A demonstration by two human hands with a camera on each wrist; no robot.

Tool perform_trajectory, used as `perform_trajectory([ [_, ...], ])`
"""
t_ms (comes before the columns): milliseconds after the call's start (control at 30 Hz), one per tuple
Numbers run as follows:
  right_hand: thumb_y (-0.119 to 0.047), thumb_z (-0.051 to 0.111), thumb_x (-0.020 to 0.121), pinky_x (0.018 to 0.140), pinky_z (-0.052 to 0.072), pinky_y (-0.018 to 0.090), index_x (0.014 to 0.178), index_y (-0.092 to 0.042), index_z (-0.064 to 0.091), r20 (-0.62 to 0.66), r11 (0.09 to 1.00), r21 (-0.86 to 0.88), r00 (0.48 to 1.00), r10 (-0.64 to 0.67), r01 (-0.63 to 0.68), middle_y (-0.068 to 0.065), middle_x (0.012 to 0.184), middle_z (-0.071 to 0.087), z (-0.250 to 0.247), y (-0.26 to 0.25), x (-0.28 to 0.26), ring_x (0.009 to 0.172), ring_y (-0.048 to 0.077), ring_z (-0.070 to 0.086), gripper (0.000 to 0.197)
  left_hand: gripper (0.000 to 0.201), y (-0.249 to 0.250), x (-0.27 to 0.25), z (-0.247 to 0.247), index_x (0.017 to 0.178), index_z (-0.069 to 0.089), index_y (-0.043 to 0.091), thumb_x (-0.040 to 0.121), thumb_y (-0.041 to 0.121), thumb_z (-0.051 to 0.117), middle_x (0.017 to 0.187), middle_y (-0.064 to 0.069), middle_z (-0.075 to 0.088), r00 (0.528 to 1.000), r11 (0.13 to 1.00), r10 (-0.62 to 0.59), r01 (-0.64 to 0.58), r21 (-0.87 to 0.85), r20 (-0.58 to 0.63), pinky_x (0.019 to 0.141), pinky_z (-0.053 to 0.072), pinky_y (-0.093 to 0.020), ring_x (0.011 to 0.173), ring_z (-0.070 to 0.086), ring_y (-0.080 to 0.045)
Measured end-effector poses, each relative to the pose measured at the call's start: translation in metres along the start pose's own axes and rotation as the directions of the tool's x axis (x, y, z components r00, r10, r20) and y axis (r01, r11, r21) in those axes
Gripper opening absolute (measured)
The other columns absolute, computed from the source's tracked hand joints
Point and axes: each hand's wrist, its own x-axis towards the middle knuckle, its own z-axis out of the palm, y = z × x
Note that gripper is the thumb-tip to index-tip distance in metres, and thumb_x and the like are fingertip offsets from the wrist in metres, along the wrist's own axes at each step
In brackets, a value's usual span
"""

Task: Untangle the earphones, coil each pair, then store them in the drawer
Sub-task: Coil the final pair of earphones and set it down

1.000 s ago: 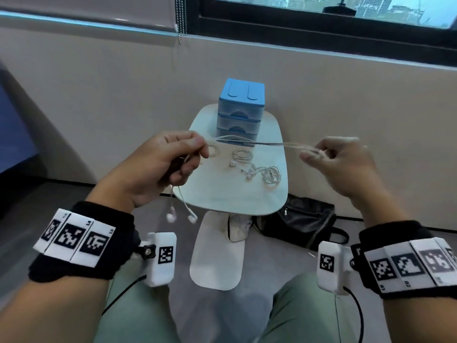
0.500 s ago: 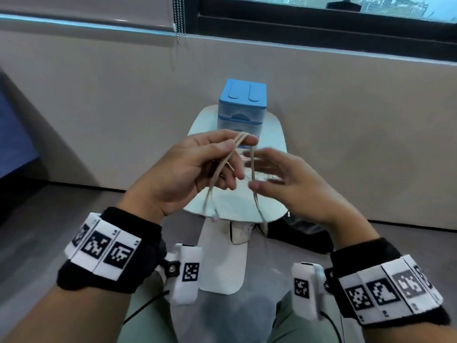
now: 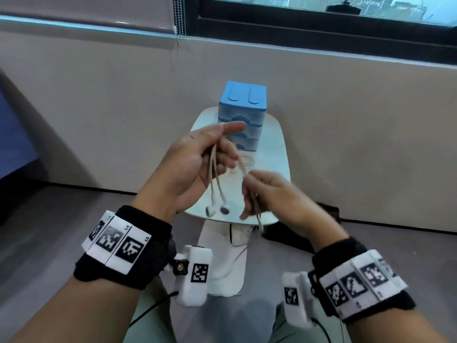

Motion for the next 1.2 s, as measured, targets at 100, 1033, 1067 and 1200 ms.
perform_trajectory([
  [100,-0.022,0.040,0.111,0.065,0.053,0.035,0.087,-0.006,0.056,0.135,0.993,0.015,0.984,0.114,-0.117,0.017,0.071,0.058,0.018,0.014,-0.013,0.068,0.035,0.068,0.033,0.034,-0.010,0.011,-0.006,0.131,0.058,-0.004,0.111,0.015,0.038,0.092,-0.012,0.078,0.979,0.988,0.029,-0.058,-0.141,-0.201,0.067,0.059,-0.019,0.083,0.077,-0.017],
  [1033,-0.004,0.065,0.098,0.078,0.053,0.032,0.087,-0.023,0.069,0.005,0.978,-0.123,0.986,-0.169,0.168,0.013,0.090,0.073,0.006,-0.016,-0.009,0.087,0.025,0.075,0.022,0.038,-0.001,-0.016,-0.010,0.123,0.067,0.005,0.098,0.024,0.047,0.068,-0.006,0.069,0.993,0.996,0.084,-0.087,0.026,0.081,0.054,0.050,-0.015,0.052,0.065,-0.009],
  [1067,-0.005,0.064,0.099,0.078,0.053,0.032,0.085,-0.025,0.070,-0.003,0.975,-0.134,0.984,-0.177,0.175,0.009,0.091,0.075,0.010,-0.017,-0.009,0.087,0.025,0.075,0.025,0.037,0.000,-0.015,-0.009,0.124,0.066,0.005,0.099,0.023,0.046,0.072,-0.007,0.072,0.992,0.995,0.099,-0.100,0.007,0.074,0.056,0.052,-0.015,0.056,0.068,-0.010],
  [1200,-0.002,0.059,0.099,0.074,0.052,0.032,0.095,-0.006,0.070,-0.088,0.984,-0.119,0.985,-0.145,0.134,0.012,0.085,0.077,0.015,-0.024,-0.007,0.083,0.025,0.076,0.012,0.032,0.005,-0.011,-0.003,0.130,0.061,0.007,0.105,0.013,0.041,0.095,-0.012,0.079,0.986,0.987,0.161,-0.161,-0.002,0.049,0.066,0.057,-0.018,0.079,0.076,-0.014],
])
